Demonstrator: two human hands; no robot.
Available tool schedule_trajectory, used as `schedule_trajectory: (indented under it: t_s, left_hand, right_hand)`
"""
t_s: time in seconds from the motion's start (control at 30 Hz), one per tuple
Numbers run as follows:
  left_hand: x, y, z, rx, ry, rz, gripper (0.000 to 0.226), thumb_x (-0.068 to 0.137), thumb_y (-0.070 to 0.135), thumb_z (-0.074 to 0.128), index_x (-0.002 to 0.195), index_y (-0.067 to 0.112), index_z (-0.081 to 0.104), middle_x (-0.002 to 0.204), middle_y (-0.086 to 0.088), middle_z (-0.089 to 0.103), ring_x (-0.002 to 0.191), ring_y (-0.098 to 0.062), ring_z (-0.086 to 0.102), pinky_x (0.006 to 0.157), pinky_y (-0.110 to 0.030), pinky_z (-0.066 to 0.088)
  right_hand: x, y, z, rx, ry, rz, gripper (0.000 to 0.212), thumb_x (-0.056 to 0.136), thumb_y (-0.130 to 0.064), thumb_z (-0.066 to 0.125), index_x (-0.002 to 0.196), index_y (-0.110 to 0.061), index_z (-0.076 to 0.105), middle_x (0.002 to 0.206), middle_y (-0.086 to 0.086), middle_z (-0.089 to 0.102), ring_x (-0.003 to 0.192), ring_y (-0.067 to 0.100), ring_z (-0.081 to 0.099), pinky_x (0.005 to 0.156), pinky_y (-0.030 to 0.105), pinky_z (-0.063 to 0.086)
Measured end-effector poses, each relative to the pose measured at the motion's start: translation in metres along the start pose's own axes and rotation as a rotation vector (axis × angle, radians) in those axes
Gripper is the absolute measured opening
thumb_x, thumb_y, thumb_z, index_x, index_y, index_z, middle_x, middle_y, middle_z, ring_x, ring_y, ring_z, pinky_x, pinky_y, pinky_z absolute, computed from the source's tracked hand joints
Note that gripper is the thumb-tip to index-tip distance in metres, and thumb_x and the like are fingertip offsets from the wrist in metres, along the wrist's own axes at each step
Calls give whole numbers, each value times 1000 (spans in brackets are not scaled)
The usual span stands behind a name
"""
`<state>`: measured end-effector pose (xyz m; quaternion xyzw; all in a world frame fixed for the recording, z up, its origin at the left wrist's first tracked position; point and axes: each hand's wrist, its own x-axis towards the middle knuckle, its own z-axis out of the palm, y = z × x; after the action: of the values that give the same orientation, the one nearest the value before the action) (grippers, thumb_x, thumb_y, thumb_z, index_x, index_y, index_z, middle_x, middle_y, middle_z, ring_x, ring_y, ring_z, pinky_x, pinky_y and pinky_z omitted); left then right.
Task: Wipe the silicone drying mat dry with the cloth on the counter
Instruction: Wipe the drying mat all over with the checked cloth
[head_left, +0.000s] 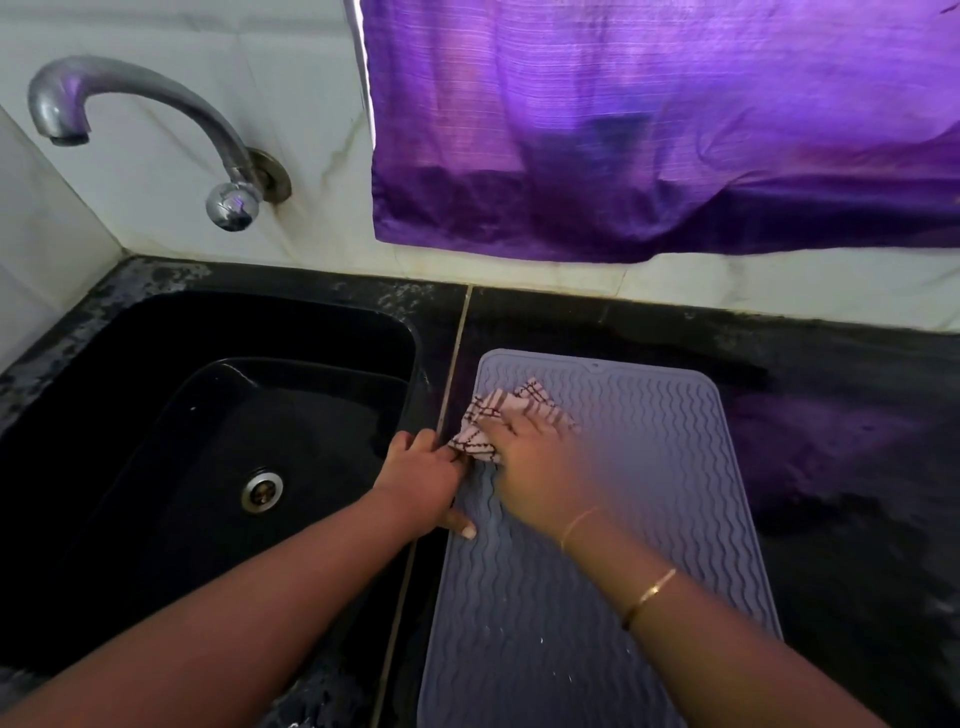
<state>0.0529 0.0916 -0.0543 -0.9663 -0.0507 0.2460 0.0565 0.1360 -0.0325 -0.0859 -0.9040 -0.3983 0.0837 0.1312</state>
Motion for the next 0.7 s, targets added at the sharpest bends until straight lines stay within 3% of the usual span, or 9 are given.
schedule_trajectory:
  t_s: [0.1,0.2,0.33,0.5,0.6,0.7]
  left_hand:
    - [-2,-4,5,-43,-9,38,111,71,76,52,152,19,2,159,2,4,133,-26,23,110,-43,18]
    - [2,-17,7,-109,-89,101,129,59,77,64,150,22,-10,159,4,-11,139,-28,10,114,-50,5]
    - [8,-32,12,-138,-94,131,131,54,78,66,149,31,-10,158,12,-7,138,-25,9,109,-49,-2]
    - [7,-34,24,-262,22,150,120,48,78,69,147,39,13,151,9,25,136,-21,8,107,-45,-8]
    - [7,-34,24,-366,-18,146,125,49,70,75,146,44,1,156,5,11,141,-21,-7,107,-46,-15]
    - [5,-35,24,-360,-13,163,130,50,69,75,147,42,-7,158,8,-10,140,-22,-25,106,-50,-21]
  right_hand:
    - [25,7,-24,264,29,34,53,81,-10,53,129,-32,48,127,4,57,116,28,53,95,47,45]
    - [55,15,-41,344,81,55,52,84,-7,53,132,-26,48,126,8,57,113,28,54,94,44,47]
    - [44,7,-32,247,-85,22,40,85,-9,53,123,-22,53,122,6,60,114,28,54,96,43,44]
    - [-7,-11,-15,21,-36,-49,48,80,-9,53,126,-20,46,126,5,55,120,27,48,105,48,32]
    - [-29,-10,-13,15,-55,-102,46,81,-11,54,125,-22,46,125,2,56,118,24,50,105,45,34]
    - [-28,-6,-30,157,-169,-89,33,83,-13,56,114,-26,52,111,0,61,102,21,57,88,38,49]
